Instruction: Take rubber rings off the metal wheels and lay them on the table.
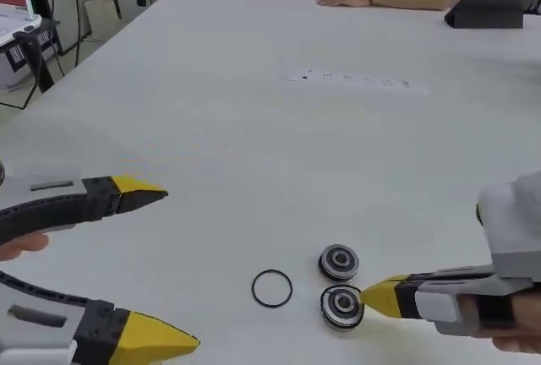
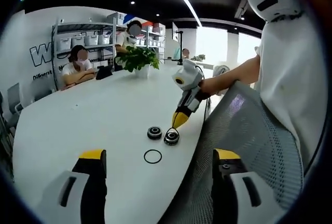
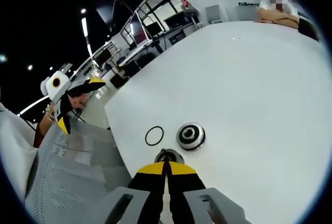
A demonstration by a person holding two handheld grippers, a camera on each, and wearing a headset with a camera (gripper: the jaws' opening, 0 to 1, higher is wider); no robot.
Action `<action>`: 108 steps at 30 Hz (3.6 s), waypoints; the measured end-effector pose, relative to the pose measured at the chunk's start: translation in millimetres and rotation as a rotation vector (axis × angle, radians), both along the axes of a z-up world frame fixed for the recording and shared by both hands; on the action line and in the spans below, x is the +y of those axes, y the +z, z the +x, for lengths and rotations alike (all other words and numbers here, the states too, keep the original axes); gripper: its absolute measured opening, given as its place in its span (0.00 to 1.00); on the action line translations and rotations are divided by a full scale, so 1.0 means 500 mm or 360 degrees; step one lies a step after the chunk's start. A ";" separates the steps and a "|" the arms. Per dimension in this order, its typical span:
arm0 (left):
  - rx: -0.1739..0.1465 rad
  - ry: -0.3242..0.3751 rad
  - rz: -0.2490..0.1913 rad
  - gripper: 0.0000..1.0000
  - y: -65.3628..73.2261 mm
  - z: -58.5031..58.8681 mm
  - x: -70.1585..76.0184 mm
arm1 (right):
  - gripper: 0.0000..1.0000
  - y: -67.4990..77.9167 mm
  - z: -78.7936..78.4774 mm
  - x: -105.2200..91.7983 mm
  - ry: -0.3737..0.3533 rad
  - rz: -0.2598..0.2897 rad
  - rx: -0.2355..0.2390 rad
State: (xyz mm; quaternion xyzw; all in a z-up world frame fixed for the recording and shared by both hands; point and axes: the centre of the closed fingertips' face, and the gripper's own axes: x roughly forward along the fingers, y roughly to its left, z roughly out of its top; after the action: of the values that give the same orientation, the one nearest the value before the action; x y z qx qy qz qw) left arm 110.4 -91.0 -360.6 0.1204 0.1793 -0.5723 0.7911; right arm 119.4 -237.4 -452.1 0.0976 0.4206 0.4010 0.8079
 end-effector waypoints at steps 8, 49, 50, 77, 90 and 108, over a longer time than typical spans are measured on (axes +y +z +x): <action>0.0046 0.0068 0.0006 0.88 -0.016 -0.001 0.005 | 0.00 0.010 -0.002 0.005 -0.0001 0.0020 -0.0010; 0.0113 0.0108 -0.0033 0.99 -0.030 0.000 0.000 | 0.00 0.202 0.090 0.015 -0.0249 0.0289 -0.0310; 0.0111 0.0107 -0.0033 0.99 -0.030 -0.001 0.000 | 0.00 0.205 0.092 0.021 -0.0238 0.0272 -0.0317; 0.0105 0.0135 -0.0021 0.98 -0.034 0.002 0.007 | 0.00 0.200 0.085 0.195 0.0273 0.0091 -0.0403; 0.0110 0.0142 0.0001 0.96 -0.039 0.003 0.010 | 0.00 0.086 0.056 0.187 0.0293 0.0009 -0.0209; 0.0140 0.0190 -0.0011 0.95 -0.045 0.014 0.020 | 0.00 -0.005 0.059 0.142 0.0226 -0.0107 0.0014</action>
State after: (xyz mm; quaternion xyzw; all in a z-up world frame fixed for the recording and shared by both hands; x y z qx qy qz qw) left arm 117.4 -81.1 -383.0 0.0816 0.2188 -0.5296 0.8155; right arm 149.1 -166.7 -454.8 0.0421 0.4433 0.4425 0.7784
